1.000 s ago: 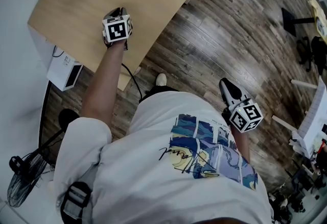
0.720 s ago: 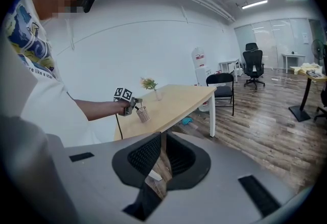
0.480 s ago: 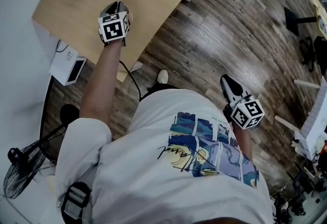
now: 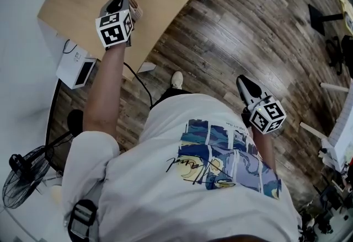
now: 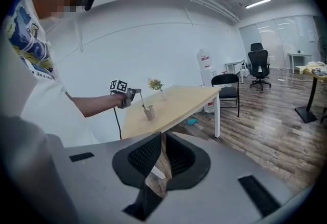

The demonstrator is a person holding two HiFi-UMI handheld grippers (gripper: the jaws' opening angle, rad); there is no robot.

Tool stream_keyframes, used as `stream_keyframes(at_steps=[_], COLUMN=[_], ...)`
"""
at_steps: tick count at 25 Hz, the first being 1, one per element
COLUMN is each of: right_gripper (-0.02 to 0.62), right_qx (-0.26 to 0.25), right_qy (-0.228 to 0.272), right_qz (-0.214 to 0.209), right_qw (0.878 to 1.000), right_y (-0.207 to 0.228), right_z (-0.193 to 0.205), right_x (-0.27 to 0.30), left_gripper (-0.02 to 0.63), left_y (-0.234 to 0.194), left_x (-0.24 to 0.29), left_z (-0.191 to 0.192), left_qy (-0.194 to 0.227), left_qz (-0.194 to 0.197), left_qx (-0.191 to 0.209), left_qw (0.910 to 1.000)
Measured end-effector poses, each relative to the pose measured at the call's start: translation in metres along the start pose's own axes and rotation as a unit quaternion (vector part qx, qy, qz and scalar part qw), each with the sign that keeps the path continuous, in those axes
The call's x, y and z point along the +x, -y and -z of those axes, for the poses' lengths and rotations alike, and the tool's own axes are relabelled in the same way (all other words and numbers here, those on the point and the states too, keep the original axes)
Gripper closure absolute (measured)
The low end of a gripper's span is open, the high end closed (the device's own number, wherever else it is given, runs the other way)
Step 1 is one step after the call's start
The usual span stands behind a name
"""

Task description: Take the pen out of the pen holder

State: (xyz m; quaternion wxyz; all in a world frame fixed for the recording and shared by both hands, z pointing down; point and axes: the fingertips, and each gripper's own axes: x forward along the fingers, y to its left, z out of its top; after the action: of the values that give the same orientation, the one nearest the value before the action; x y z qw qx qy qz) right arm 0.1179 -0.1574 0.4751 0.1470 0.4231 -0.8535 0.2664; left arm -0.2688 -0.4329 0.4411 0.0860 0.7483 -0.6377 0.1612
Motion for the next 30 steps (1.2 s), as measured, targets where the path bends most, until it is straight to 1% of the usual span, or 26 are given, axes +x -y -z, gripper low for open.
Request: stream_keyframes(at_steps=[6,14,25,30], right_gripper=[0.569,0.569,0.571,0.572], right_qx=[-0.002,-0.010,-0.025,-0.031], right_qy=[0.003,0.005,0.009,0.006], right_qz=[-0.010,-0.024,-0.042,-0.048], right_qw=[1.000,1.000,0.999,0.998], right_y=[-0.002,-0.003,-0.007,-0.006], right_z=[0.010,0.020,0.037,0.049], right_x=[-0.011,-0.028,-0.056,-0.072], left_gripper=[0.554,0.555,0.555,0.555], left_y=[0.009,0.038,0.102,0.135], left_x=[-0.028,-0.073,-0.144,-0.181], left_z=[-0.016,-0.036,-0.049,-0.042], left_qy=[0.021,0.046,0.063,0.064], left_qz=[0.004,0.029,0.085,0.104], left_qx=[-0.008,-0.024,-0.025,-0.032], left_qw=[0.9997,0.9982,0.9941,0.9920])
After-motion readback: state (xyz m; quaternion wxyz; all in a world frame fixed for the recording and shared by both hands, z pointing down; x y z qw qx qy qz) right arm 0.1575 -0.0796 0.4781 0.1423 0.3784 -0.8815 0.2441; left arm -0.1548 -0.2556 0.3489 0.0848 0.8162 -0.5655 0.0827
